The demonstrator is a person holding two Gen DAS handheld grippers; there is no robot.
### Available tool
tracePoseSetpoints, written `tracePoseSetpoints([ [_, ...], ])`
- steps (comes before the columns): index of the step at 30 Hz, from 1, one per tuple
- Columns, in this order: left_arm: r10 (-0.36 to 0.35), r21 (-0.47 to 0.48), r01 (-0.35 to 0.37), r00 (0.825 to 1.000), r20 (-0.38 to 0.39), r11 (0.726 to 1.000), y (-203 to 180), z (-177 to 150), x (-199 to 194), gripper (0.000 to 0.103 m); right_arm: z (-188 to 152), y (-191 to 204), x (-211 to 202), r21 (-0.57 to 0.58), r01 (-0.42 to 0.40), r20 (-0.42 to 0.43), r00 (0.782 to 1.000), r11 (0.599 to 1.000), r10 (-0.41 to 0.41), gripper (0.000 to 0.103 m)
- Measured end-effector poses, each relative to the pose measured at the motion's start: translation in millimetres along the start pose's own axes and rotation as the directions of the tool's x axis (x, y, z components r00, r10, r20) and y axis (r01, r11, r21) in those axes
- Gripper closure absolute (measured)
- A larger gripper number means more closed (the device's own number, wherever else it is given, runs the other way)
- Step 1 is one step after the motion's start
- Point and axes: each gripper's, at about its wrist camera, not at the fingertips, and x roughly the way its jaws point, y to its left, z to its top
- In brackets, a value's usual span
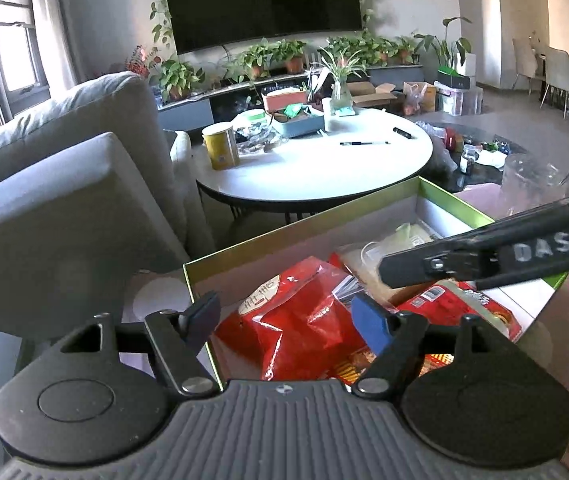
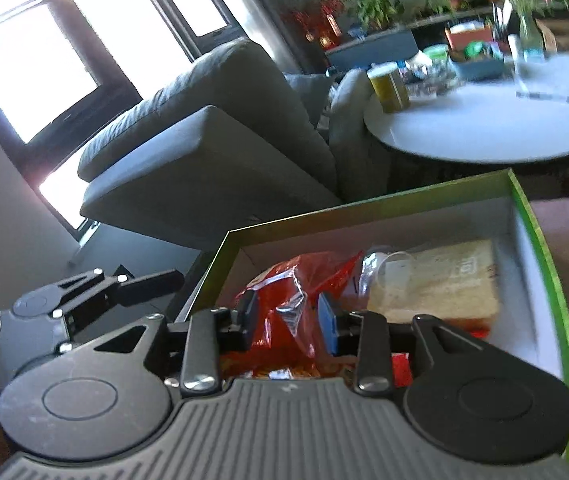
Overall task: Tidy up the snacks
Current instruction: 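Lower the red chip bag into the green box and open the right gripper, then move the right gripper back to the snack pile on the table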
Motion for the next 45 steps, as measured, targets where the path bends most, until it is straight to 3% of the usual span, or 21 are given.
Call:
tracePoseSetpoints([
  [5, -0.002, -0.036, 0.003, 1.000, 0.030, 0.999, 0.7, -6.5, -18.7, 0.026, -13.6, 5.6, -24.2, -0.075, 0.027, 0.078, 0.997, 0.997, -0.021, 0.060],
  [8, -0.011, -0.057, 0.013, 0.999, 0.047, 0.998, -0.2, -12.6, -32.3, 0.025, -23.6, 7.3, -40.7, -0.098, 0.028, 0.100, 0.995, 0.995, -0.018, 0.060],
  [13, -0.021, -0.063, 0.024, 0.998, 0.051, 0.998, -3.5, -24.4, -50.6, 0.022, -39.4, 7.1, -64.4, -0.126, -0.004, 0.066, 0.998, 0.992, 0.013, 0.060],
  [19, -0.027, -0.062, 0.031, 0.998, 0.056, 0.998, -10.8, -42.4, -75.2, 0.021, -64.5, 12.9, -80.1, -0.174, 0.025, 0.040, 0.999, 0.984, -0.018, 0.060],
  [24, -0.035, -0.080, 0.040, 0.997, 0.065, 0.996, -15.0, -65.0, -98.4, 0.019, -85.3, 16.1, -91.2, -0.184, 0.018, 0.009, 1.000, 0.983, -0.017, 0.054],
  [29, -0.032, -0.085, 0.036, 0.999, 0.039, 0.996, -18.8, -92.2, -113.1, 0.019, -106.1, 23.9, -94.4, -0.211, 0.007, -0.034, 0.999, 0.977, -0.014, 0.045],
  [41, -0.017, -0.046, 0.014, 0.998, -0.067, 0.999, -31.6, -149.1, -124.2, 0.019, -143.6, 37.2, -90.5, -0.275, 0.010, -0.123, 0.991, 0.961, -0.046, 0.041],
  [45, -0.013, -0.075, 0.006, 0.996, -0.088, 0.997, -28.0, -159.0, -121.8, 0.019, -152.0, 38.5, -90.1, -0.281, 0.010, -0.143, 0.988, 0.960, -0.052, 0.039],
])
